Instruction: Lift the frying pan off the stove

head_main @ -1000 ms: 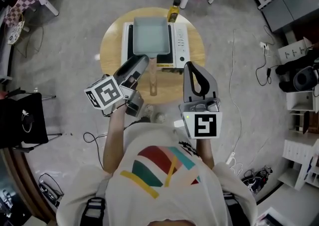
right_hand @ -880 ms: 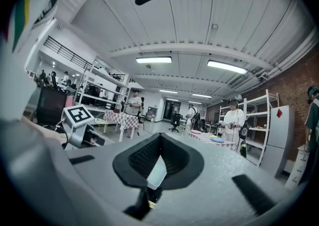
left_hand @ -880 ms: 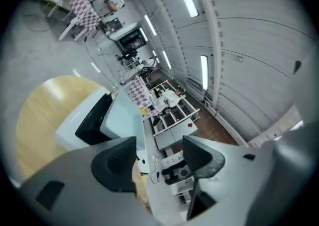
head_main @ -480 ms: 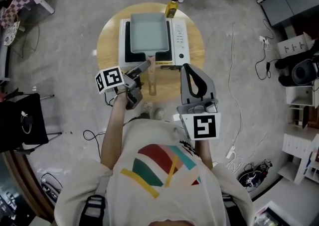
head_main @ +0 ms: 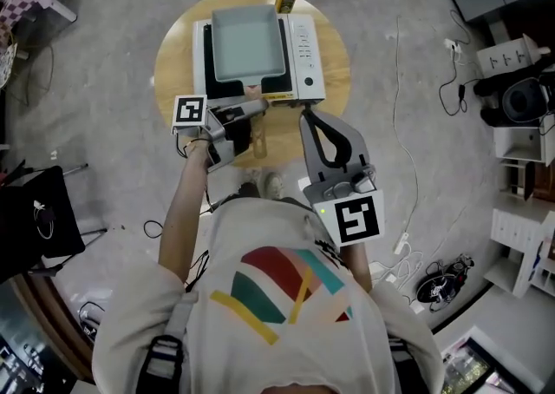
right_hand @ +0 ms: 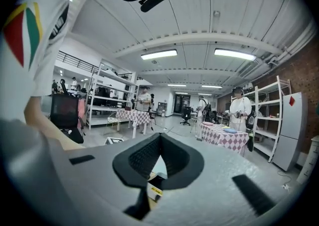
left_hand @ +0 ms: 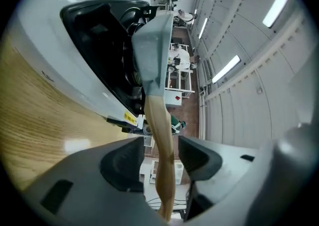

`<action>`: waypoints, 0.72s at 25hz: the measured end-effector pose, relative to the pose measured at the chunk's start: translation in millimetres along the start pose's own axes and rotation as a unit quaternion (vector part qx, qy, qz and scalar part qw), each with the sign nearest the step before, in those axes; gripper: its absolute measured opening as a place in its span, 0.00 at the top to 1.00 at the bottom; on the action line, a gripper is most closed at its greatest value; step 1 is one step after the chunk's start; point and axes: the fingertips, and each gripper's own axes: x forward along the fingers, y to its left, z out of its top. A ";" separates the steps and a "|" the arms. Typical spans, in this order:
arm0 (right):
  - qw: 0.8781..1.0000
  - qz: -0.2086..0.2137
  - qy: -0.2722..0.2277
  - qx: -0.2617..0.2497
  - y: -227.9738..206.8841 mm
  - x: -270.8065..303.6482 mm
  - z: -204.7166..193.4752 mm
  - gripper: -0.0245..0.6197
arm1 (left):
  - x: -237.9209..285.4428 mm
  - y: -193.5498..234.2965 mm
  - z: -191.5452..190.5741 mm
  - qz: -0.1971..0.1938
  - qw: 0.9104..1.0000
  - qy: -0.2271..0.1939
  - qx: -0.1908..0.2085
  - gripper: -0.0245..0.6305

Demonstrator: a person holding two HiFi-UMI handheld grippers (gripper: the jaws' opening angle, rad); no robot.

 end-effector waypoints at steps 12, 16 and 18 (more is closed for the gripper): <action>0.998 -0.035 0.043 0.042 -10.7 -8.0 -23.7 0.96 | 29.7 1.0 -3.8 -0.025 0.997 0.058 -0.035 0.75; 0.997 -0.045 0.042 0.039 -15.2 -11.0 -28.1 0.96 | 31.5 0.2 -4.1 -0.036 0.997 0.054 -0.051 0.85; 0.997 -0.048 0.047 0.043 -16.1 -12.6 -29.7 0.96 | 31.4 -1.7 -4.6 -0.036 0.997 0.056 -0.047 0.88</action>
